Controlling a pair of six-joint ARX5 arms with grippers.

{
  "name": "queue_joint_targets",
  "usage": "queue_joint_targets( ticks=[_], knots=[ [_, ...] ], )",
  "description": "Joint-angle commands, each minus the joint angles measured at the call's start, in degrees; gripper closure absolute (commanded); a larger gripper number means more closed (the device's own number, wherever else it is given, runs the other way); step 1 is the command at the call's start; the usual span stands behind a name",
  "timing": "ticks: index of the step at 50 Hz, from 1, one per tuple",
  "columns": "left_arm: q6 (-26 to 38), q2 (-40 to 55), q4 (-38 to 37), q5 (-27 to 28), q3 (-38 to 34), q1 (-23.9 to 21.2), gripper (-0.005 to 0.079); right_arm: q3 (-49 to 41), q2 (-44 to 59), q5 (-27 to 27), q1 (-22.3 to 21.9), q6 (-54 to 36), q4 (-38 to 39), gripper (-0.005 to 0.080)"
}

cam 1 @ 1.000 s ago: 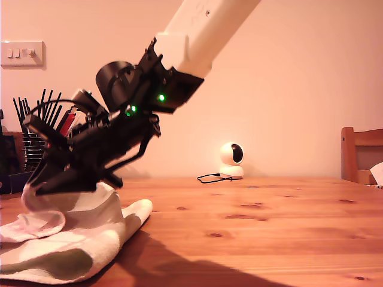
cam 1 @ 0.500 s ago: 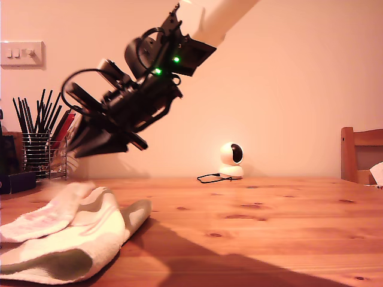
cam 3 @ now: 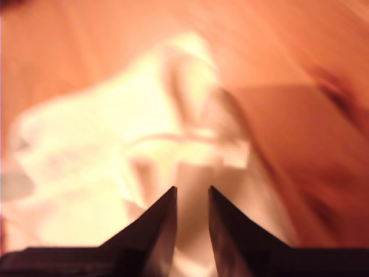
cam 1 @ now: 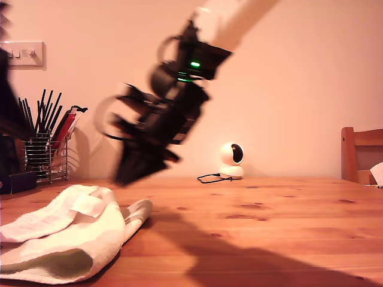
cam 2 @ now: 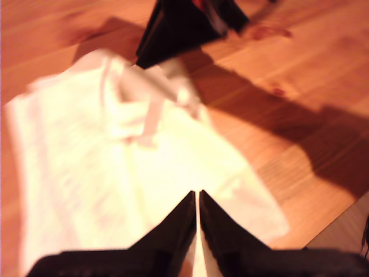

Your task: Fold the tea towel in front of you. After folding it, place it to the left side.

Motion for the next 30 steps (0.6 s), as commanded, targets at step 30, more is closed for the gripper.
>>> queue_joint_targets(
  ticks=[30],
  knots=[
    [-1.53, 27.45, 10.75, -5.66, 0.7, -3.43, 0.0762, 0.39, -1.55, -4.35, -1.44, -4.35, -1.55, 0.0765]
  ],
)
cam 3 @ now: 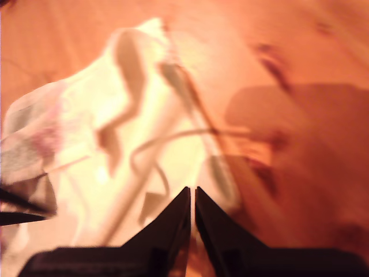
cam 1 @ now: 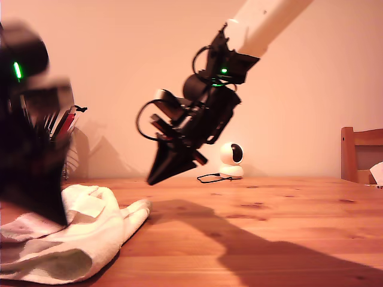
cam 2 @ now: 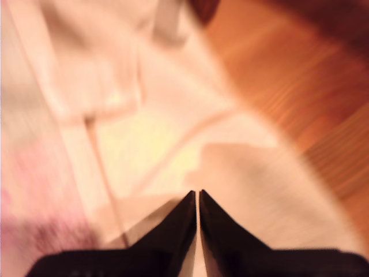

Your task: Fold the tea towel in front of you. After folding it, place it to the left side.

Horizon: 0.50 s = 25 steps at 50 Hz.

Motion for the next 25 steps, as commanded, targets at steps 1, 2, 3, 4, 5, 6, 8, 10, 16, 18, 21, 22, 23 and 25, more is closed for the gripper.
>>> queue_joint_targets(
  ticks=[1, 2, 3, 4, 5, 6, 8, 10, 16, 18, 21, 22, 23, 25],
  knots=[
    [-0.13, 0.61, 0.31, -0.11, 0.55, 0.15, 0.0762, 0.39, -1.49, 0.13, 1.14, -0.37, 0.31, 0.0765],
    [-0.13, 0.63, 0.24, -0.13, 0.55, 0.15, 0.0762, 0.39, -1.4, 0.13, 1.25, -0.37, 0.31, 0.0765],
    [-0.13, 0.61, 0.24, -0.13, 0.55, 0.15, 0.0762, 0.37, -1.31, 0.13, 1.27, -0.37, 0.35, 0.0765],
    [-0.13, 0.61, 0.24, -0.26, 0.55, 0.15, 0.0762, 0.37, -1.16, 0.13, 1.42, -0.37, 0.5, 0.0765],
    [-0.13, 0.55, 0.24, -0.33, 0.55, 0.15, 0.0762, 0.37, -0.98, 0.15, 1.51, -0.37, 0.61, 0.0765],
    [-0.15, 0.48, 0.17, -0.5, 0.55, 0.17, 0.0762, 0.37, -0.79, 0.13, 1.64, -0.37, 0.85, 0.0765],
    [-0.15, 0.46, -0.09, -0.96, 0.55, 0.2, 0.0762, 0.37, -0.46, 0.2, 1.84, -0.35, 1.2, 0.0765],
    [-0.13, 0.46, -0.85, -1.05, 0.55, 0.24, 0.0762, 0.37, -0.02, 0.79, 1.86, -0.35, 1.22, 0.0765],
    [-0.13, 0.44, -3.82, -1.07, 0.55, 0.28, 0.0762, 0.37, 2.27, 1.49, 2.05, -0.31, 0.81, 0.0765],
    [-0.13, 0.35, -4.46, -1.07, 0.55, 0.26, 0.0762, 0.37, 3.1, 1.55, 2.03, -0.17, 0.74, 0.0765],
    [-0.13, 0.33, -4.87, -1.07, 0.55, 0.26, 0.0762, 0.37, 4.2, 2.32, 2.05, -0.13, 0.74, 0.0765],
    [-0.13, 0.33, -4.96, -1.09, 0.55, 0.28, 0.0762, 0.37, 4.39, 2.69, 2.05, -0.15, 0.66, 0.0765],
    [-0.13, 0.33, -5.03, -1.16, 0.55, 0.28, 0.0762, 0.37, 4.46, 2.67, 2.05, -0.46, 0.2, 0.0765],
    [-0.11, 0.33, -5.14, -1.4, 0.55, 0.35, 0.0762, 0.37, 4.66, 2.78, 2.14, -0.37, 0.04, 0.0765]
  ],
)
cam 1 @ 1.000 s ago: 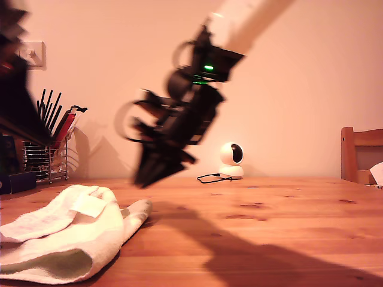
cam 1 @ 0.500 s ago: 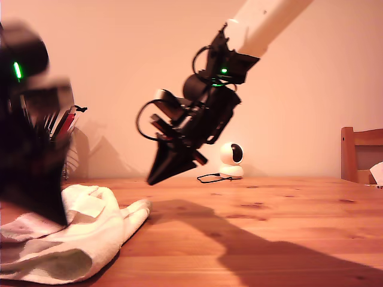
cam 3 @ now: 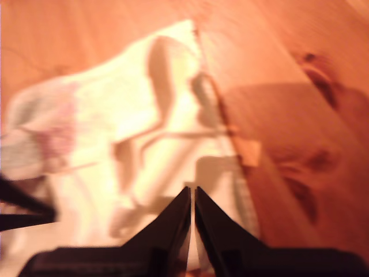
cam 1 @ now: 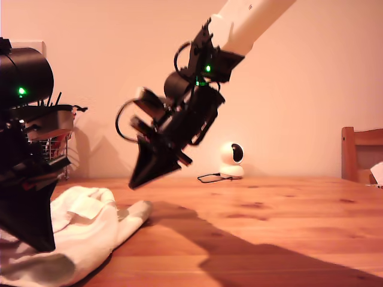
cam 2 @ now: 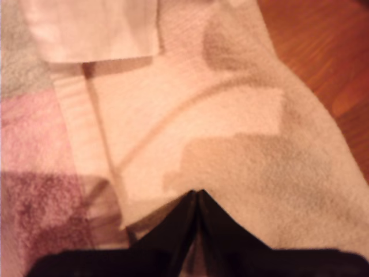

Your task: Fold the tea towel in front of you. After folding it, place it to the left side.

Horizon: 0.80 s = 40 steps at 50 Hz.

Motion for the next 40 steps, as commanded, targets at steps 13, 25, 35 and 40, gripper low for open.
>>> queue_joint_targets(
  ticks=[13, 25, 35, 40],
  knots=[
    [0.31, -0.11, -0.72, -0.55, -0.42, 1.36, 0.0762, 0.07, 3.52, 0.72, 0.55, -0.17, -5.2, 0.0765],
    [0.28, -0.2, 0.74, -0.07, -0.39, 1.51, 0.0762, 0.07, 3.52, 9.4, 2.84, 0.11, -6.6, 0.0765],
    [0.55, -2.75, -1.07, -0.02, -0.37, 1.64, 0.0762, 0.07, 3.52, 18.69, 4.92, -1.33, -9.31, 0.0765],
    [1.79, -4.04, -2.43, -2.56, -0.37, 2.25, 0.0762, 0.07, 3.52, 22.8, 5.14, -1.49, -11.39, 0.0765]
  ],
)
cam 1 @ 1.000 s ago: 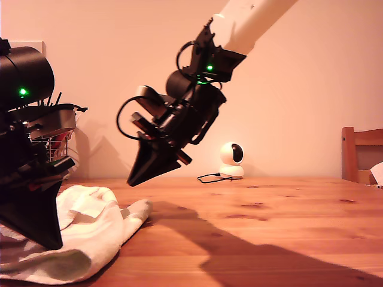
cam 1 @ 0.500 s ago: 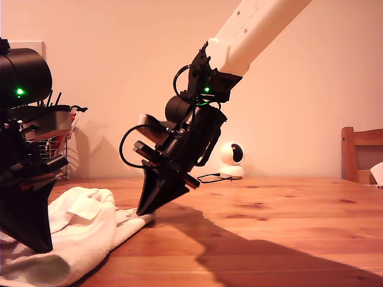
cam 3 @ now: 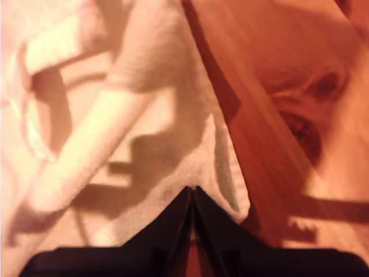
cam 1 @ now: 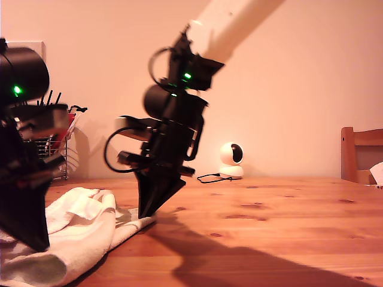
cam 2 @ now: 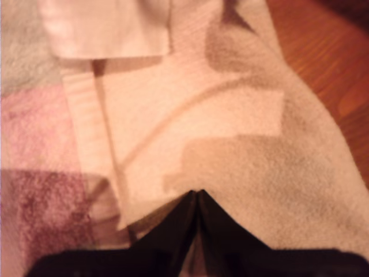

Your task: Fold the tea towel in front of you. After folding it, place it to the left side.

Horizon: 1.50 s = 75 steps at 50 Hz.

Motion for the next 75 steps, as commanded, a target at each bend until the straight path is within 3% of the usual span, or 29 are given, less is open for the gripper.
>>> queue_joint_targets(
  ticks=[1, 22, 32, 40, 57, 64, 75],
  knots=[
    [1.57, -1.16, -0.72, -2.08, -0.37, 0.9, 0.0762, -1.95, 1.55, 3.21, -0.04, -0.2, -3.26, 0.0765],
    [3.61, -0.98, 1.29, -2.8, -0.37, 3.41, 0.0762, -1.95, 0.07, 7.8, -2.71, 0.22, -12.61, 0.0765],
    [3.63, -0.96, 4.07, -2.73, -0.37, 3.41, 0.0762, -1.95, -1.99, 12.41, -5.09, 10.86, -17.64, 0.0765],
    [3.61, -0.96, 3.8, -0.24, -0.37, 3.34, 0.0762, -1.97, -1.99, 12.41, -6.45, 15.39, -23.91, 0.0765],
    [3.58, -1.01, 1.73, 7.58, -0.37, 2.54, 0.0762, -1.97, -2.62, 3.87, -3.37, 16.0, -24.02, 0.0765],
    [3.5, -1.01, 3.15, 10.6, -0.37, 1.73, 0.0762, -1.9, -2.73, 3.58, -2.38, 16.44, -19.76, 0.0765],
    [3.17, -0.92, 5.16, 11.17, -0.39, 0.72, 0.0762, -1.9, -2.82, 5.42, -2.58, 16.13, -20.0, 0.0765]
  ],
)
